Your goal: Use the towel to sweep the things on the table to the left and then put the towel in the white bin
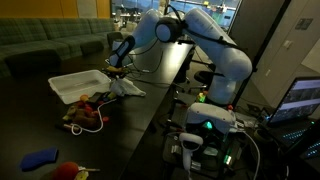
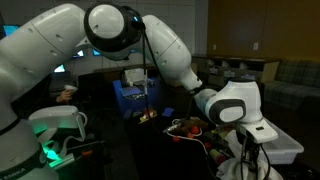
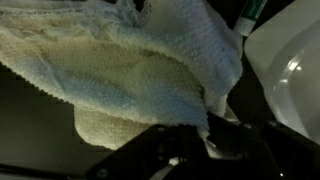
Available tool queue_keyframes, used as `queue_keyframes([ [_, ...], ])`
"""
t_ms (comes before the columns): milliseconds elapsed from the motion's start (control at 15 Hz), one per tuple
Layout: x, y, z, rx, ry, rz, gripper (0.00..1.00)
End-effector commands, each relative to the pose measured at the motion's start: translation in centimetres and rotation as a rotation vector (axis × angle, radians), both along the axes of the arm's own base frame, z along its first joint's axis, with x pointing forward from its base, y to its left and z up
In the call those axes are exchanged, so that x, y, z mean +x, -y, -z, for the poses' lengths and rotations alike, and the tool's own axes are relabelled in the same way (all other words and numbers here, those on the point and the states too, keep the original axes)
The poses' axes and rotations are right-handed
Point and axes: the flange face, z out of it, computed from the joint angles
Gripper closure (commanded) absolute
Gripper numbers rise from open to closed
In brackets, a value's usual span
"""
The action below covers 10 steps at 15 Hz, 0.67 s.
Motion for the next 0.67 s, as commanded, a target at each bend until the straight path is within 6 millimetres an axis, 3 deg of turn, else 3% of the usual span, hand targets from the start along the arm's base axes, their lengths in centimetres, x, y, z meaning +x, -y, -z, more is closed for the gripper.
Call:
queue_keyframes([
  [0,2.3,-2.9,1.6,0.014,-0.004,-0.036,0.9],
  [333,3.1,-6.3,2.0,0.036,0.008,-0.084,0.9],
  [600,2.9,-7.1,1.9,0.052,0.005,-0.09,0.9],
])
